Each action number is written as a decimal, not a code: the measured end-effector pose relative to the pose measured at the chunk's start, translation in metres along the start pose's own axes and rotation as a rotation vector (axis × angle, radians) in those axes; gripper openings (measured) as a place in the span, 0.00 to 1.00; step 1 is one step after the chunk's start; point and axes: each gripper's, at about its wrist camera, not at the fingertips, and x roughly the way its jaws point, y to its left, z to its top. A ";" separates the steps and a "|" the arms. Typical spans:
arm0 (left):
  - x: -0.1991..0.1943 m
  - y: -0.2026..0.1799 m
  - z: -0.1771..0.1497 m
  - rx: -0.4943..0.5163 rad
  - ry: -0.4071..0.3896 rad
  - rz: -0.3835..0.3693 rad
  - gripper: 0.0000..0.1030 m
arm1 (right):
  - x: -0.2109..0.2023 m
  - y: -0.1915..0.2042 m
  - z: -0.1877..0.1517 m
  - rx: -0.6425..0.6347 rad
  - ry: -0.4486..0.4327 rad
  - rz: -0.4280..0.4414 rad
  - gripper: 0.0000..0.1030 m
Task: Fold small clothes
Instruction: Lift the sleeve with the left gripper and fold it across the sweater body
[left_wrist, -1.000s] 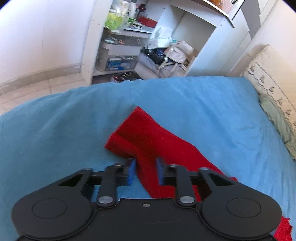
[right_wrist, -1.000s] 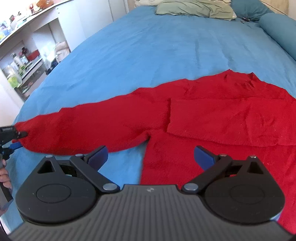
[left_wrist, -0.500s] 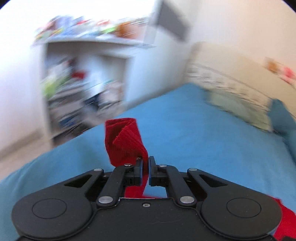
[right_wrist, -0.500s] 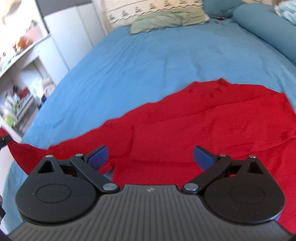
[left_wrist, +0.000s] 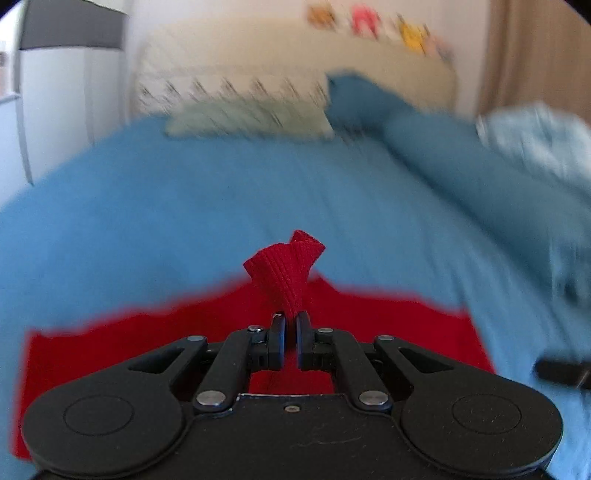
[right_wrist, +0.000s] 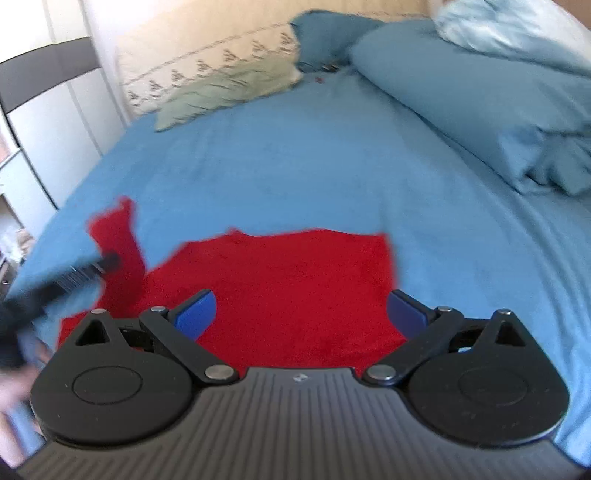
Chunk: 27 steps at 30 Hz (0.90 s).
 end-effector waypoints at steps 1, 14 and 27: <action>0.012 -0.014 -0.012 0.023 0.026 -0.003 0.05 | 0.004 -0.013 -0.001 0.004 0.009 -0.005 1.00; -0.016 -0.040 -0.049 0.169 0.032 0.032 0.64 | 0.038 -0.054 -0.008 0.086 0.075 0.137 1.00; -0.041 0.142 -0.079 0.018 0.171 0.423 0.74 | 0.115 0.046 -0.021 0.007 0.175 0.193 0.81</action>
